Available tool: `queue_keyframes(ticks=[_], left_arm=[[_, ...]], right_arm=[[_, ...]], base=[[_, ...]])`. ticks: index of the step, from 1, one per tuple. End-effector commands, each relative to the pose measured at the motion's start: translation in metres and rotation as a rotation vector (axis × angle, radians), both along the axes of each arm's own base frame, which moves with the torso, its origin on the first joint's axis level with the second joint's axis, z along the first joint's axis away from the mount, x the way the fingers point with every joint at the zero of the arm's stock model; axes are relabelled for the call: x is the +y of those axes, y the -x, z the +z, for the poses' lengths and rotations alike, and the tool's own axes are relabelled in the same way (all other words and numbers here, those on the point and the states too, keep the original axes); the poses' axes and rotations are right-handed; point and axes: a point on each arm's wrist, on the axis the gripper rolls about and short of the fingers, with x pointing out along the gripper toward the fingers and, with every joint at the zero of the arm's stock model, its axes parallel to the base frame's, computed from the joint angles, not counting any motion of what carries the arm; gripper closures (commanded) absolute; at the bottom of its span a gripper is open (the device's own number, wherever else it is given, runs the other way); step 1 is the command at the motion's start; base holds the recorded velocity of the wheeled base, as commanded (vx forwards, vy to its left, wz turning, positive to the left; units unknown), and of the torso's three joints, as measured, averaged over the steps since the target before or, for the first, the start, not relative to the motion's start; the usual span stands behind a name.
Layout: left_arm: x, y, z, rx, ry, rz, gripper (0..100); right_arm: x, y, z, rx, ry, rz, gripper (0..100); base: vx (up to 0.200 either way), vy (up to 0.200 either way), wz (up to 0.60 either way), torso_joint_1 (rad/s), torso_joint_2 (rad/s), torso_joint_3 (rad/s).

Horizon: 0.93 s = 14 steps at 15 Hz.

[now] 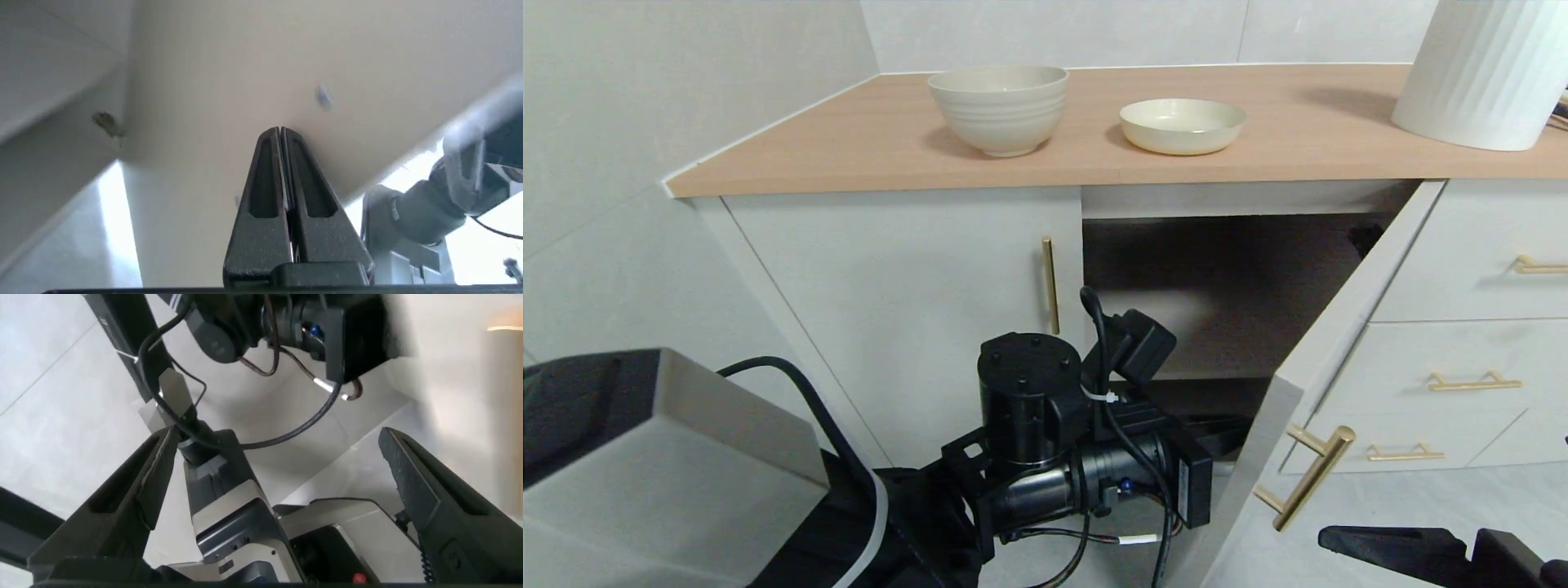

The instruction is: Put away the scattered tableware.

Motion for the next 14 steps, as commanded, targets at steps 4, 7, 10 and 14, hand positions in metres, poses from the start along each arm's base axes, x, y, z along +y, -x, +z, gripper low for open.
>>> queue_keyframes(ticks=[4, 7, 10, 14], left_arm=[[-0.005, -0.019, 0.000, -0.001, 0.001, 0.032, 100], [-0.006, -0.020, 0.003, -0.006, 0.007, 0.032, 100], [-0.011, -0.025, 0.000, -0.005, 0.006, 0.035, 100], [-0.023, -0.042, -0.004, 0.016, -0.019, 0.044, 100]], right_arm=[[-0.001, 0.001, 0.000, -0.004, -0.001, 0.002, 0], [-0.001, 0.001, -0.001, -0.004, 0.002, 0.002, 0], [-0.001, 0.001, -0.001, -0.004, 0.002, 0.002, 0], [-0.001, 0.001, -0.002, -0.001, 0.004, 0.002, 0]], base=[[0.000, 0.000, 0.00, 0.000, 0.00, 0.000], [0.000, 0.000, 0.00, 0.000, 0.00, 0.000], [-0.200, 0.000, 0.00, 0.007, 0.00, 0.001], [0.000, 0.000, 0.00, 0.000, 0.00, 0.000]])
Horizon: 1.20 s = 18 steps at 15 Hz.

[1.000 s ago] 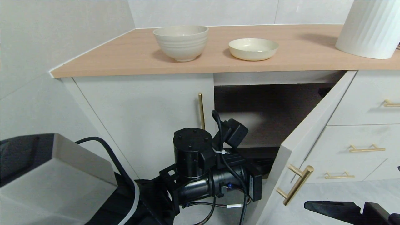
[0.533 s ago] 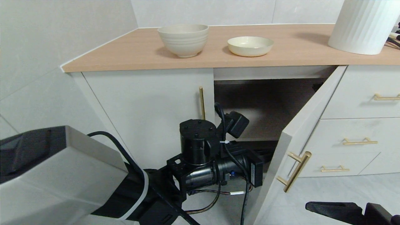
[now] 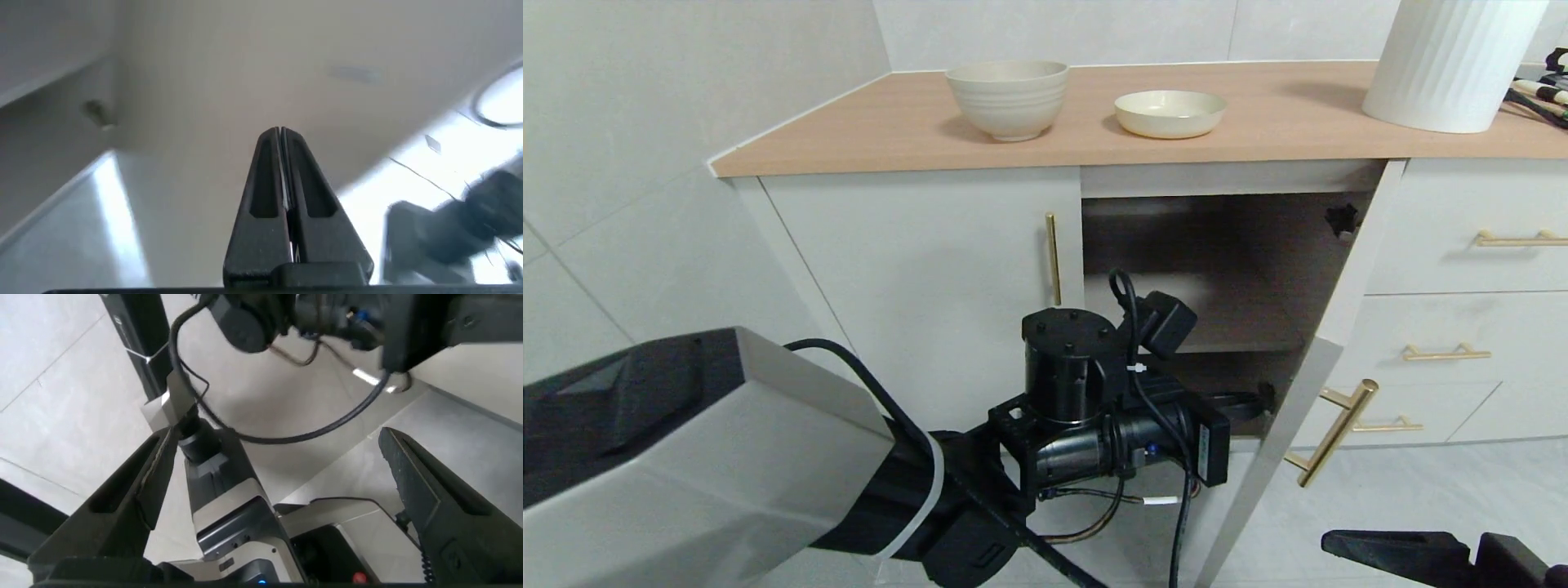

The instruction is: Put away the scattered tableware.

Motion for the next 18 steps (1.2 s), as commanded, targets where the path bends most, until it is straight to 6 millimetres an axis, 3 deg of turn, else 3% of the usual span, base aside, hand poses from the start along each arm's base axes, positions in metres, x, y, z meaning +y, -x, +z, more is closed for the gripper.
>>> queue_keyframes(ticks=[1, 4, 6, 9, 10, 14, 16, 18], left_arm=[[-0.006, -0.014, -0.002, -0.001, 0.001, 0.018, 100], [-0.008, -0.021, -0.003, 0.006, 0.010, 0.033, 100], [-0.013, -0.014, -0.001, 0.002, 0.014, 0.013, 100], [-0.051, 0.042, 0.005, -0.004, 0.024, -0.146, 100], [-0.053, 0.053, 0.008, -0.007, 0.028, -0.168, 100], [-0.020, 0.044, 0.027, -0.019, 0.040, -0.096, 100], [0.015, 0.029, 0.038, -0.026, 0.047, -0.012, 100], [0.038, 0.027, 0.048, -0.038, 0.056, 0.036, 100]], right_arm=[[0.000, 0.000, -0.002, 0.005, 0.004, 0.001, 0], [0.000, 0.001, -0.001, 0.004, 0.003, 0.002, 0], [-0.003, 0.005, 0.002, -0.016, -0.016, 0.050, 0], [-0.008, 0.012, 0.008, -0.055, -0.048, 0.129, 0], [-0.009, 0.014, 0.009, -0.062, -0.054, 0.149, 0], [-0.011, 0.016, 0.008, -0.065, -0.055, 0.166, 0], [-0.010, 0.015, 0.007, -0.065, -0.048, 0.166, 0], [-0.007, 0.013, 0.006, -0.054, -0.038, 0.165, 0]], base=[[0.000, 0.000, 0.00, 0.000, 0.00, 0.000], [0.000, 0.000, 0.00, 0.000, 0.00, 0.000], [0.000, 0.000, 0.00, 0.000, 0.00, 0.000], [0.000, 0.000, 0.00, 0.000, 0.00, 0.000], [0.000, 0.000, 0.00, 0.000, 0.00, 0.000], [0.000, 0.000, 0.00, 0.000, 0.00, 0.000], [0.000, 0.000, 0.00, 0.000, 0.00, 0.000], [0.000, 0.000, 0.00, 0.000, 0.00, 0.000]])
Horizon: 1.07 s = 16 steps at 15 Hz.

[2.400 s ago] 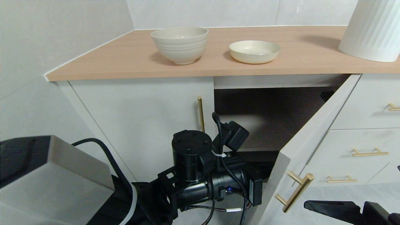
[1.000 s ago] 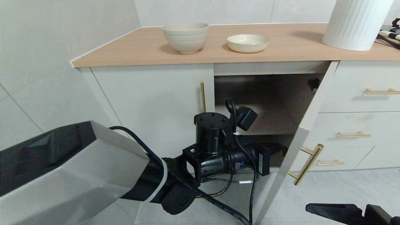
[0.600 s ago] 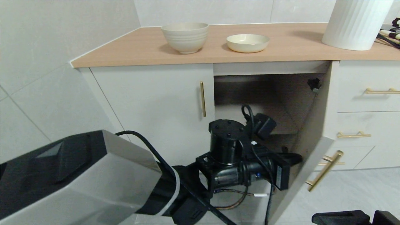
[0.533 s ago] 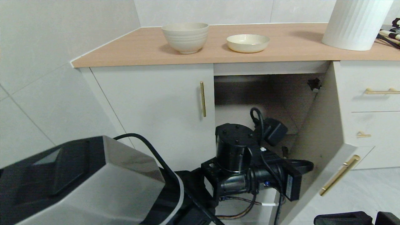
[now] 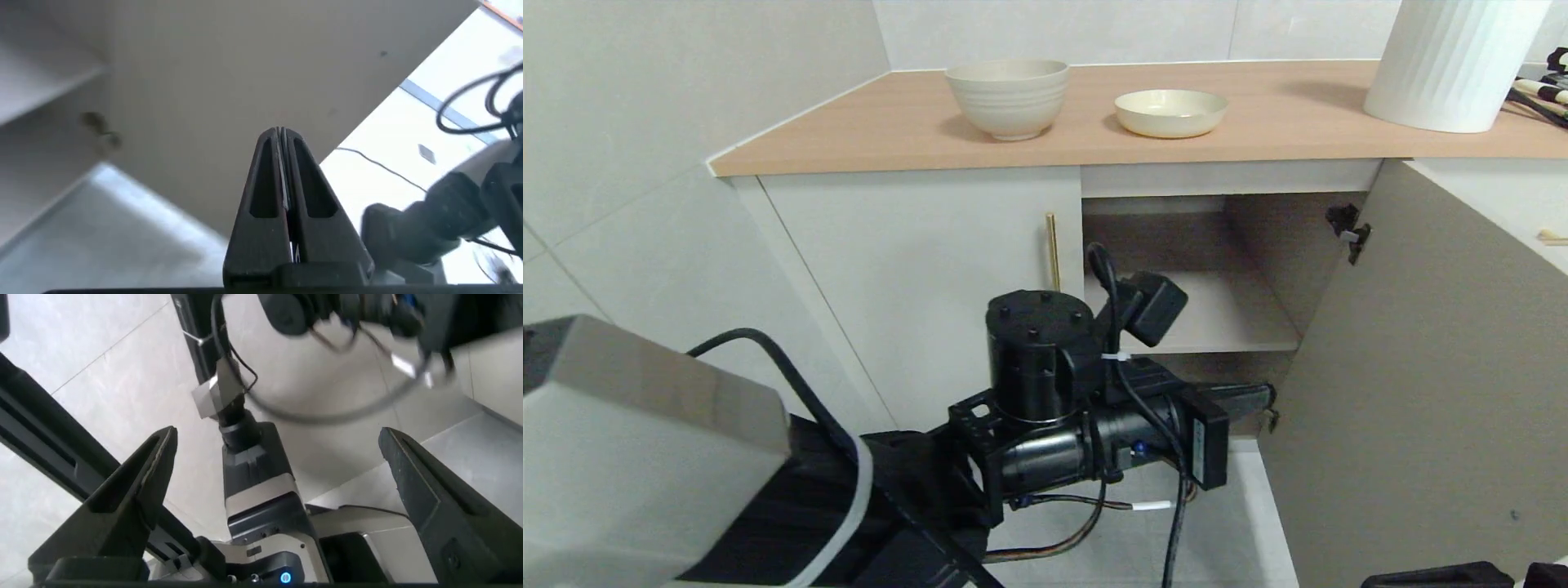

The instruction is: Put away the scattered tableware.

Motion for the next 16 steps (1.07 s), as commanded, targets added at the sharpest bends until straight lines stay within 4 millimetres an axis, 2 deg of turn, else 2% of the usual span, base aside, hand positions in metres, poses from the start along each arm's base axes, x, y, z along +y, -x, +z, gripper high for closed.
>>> queue_keyframes(ticks=[1, 2, 4, 6, 8, 9, 10, 12, 14, 15, 16], left_arm=[[0.048, 0.002, 0.030, -0.034, 0.035, 0.084, 100], [0.083, 0.009, 0.048, -0.024, 0.018, 0.149, 100], [0.130, 0.022, 0.074, 0.025, -0.030, 0.247, 100], [0.164, 0.033, 0.093, 0.032, -0.036, 0.338, 100], [0.184, 0.038, 0.103, 0.014, -0.020, 0.404, 100], [0.198, 0.045, 0.110, 0.009, -0.015, 0.470, 100], [0.204, 0.050, 0.113, 0.010, -0.019, 0.510, 100], [0.208, 0.057, 0.122, 0.005, -0.018, 0.556, 100], [0.215, 0.055, 0.131, 0.045, -0.049, 0.637, 100], [0.220, 0.055, 0.133, 0.063, -0.065, 0.669, 100], [0.227, 0.059, 0.134, 0.062, -0.063, 0.696, 100]], right_arm=[[0.005, -0.006, -0.001, 0.016, 0.019, 0.000, 0], [0.019, -0.023, -0.004, 0.060, 0.062, -0.023, 0], [0.040, -0.064, -0.008, 0.088, 0.127, -0.186, 0], [0.060, -0.103, -0.007, 0.083, 0.155, -0.353, 0], [0.067, -0.126, 0.008, 0.043, 0.111, -0.407, 0], [0.064, -0.146, 0.026, 0.001, 0.065, -0.466, 0], [0.061, -0.157, 0.040, -0.014, 0.050, -0.498, 0], [0.052, -0.177, 0.064, -0.005, 0.126, -0.593, 0], [0.053, -0.181, 0.088, -0.021, 0.221, -0.793, 0], [0.058, -0.163, 0.098, -0.028, 0.231, -0.809, 0], [0.054, -0.146, 0.102, -0.013, 0.260, -0.812, 0]], base=[[0.000, 0.000, 0.00, 0.000, 0.00, 0.000], [0.000, 0.000, 0.00, 0.000, 0.00, 0.000], [0.000, 0.000, 0.00, 0.000, 0.00, 0.000], [0.000, 0.000, 0.00, 0.000, 0.00, 0.000], [0.000, 0.000, 0.00, 0.000, 0.00, 0.000], [0.000, 0.000, 0.00, 0.000, 0.00, 0.000], [0.000, 0.000, 0.00, 0.000, 0.00, 0.000], [0.000, 0.000, 0.00, 0.000, 0.00, 0.000], [0.000, 0.000, 0.00, 0.000, 0.00, 0.000], [0.000, 0.000, 0.00, 0.000, 0.00, 0.000], [0.000, 0.000, 0.00, 0.000, 0.00, 0.000]])
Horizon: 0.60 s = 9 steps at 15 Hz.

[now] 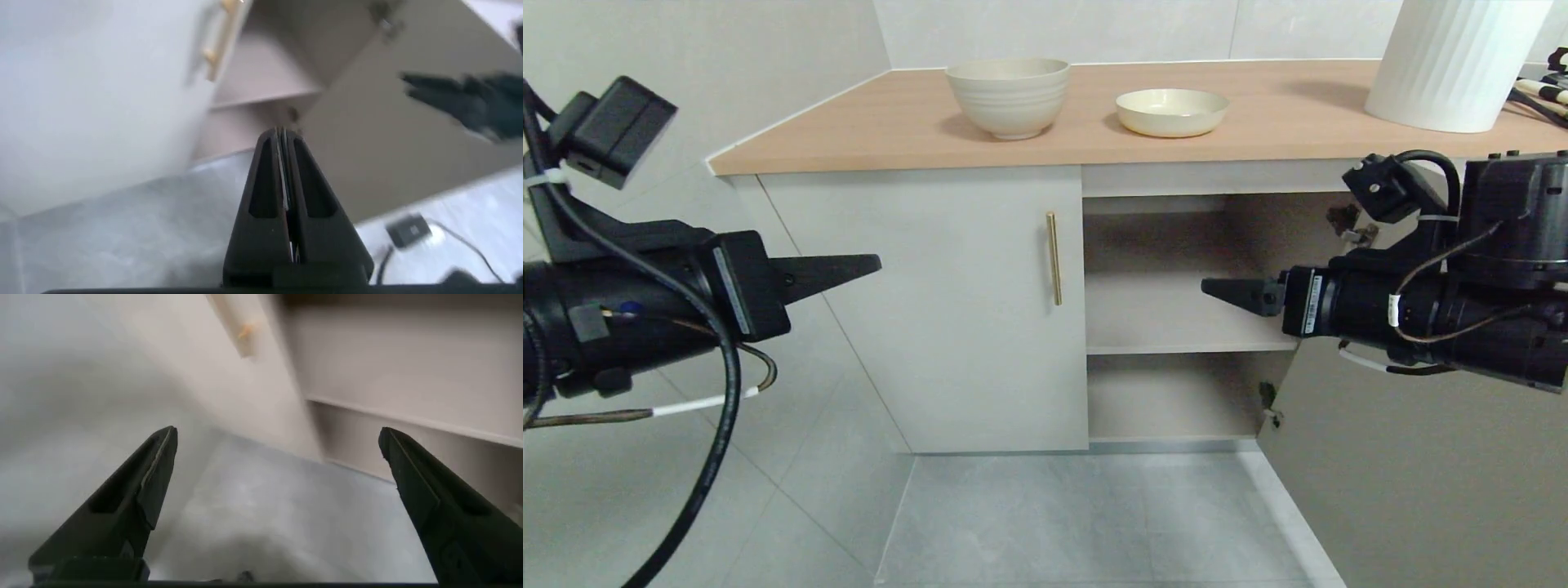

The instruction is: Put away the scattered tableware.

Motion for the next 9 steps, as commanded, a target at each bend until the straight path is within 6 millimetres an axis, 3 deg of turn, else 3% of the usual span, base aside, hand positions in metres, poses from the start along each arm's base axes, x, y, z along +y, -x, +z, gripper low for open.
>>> queue_keyframes(ticks=[1, 2, 3, 9], left_arm=[[0.013, 0.006, 0.010, -0.035, 0.015, 0.052, 100], [0.015, 0.006, 0.010, -0.035, 0.015, 0.063, 100], [0.017, 0.008, 0.007, -0.029, 0.017, 0.068, 0], [0.017, 0.008, 0.016, -0.095, 0.063, 0.041, 0]], right_arm=[[-0.008, 0.036, 0.025, -0.006, 0.024, 0.002, 0], [-0.010, 0.039, 0.024, 0.012, 0.038, -0.003, 0], [-0.013, 0.043, 0.029, 0.021, 0.044, -0.009, 0], [-0.016, 0.048, 0.032, 0.028, 0.057, -0.037, 0]], base=[[0.000, 0.000, 0.00, 0.000, 0.00, 0.000], [0.000, 0.000, 0.00, 0.000, 0.00, 0.000], [0.000, 0.000, 0.00, 0.000, 0.00, 0.000], [0.000, 0.000, 0.00, 0.000, 0.00, 0.000]])
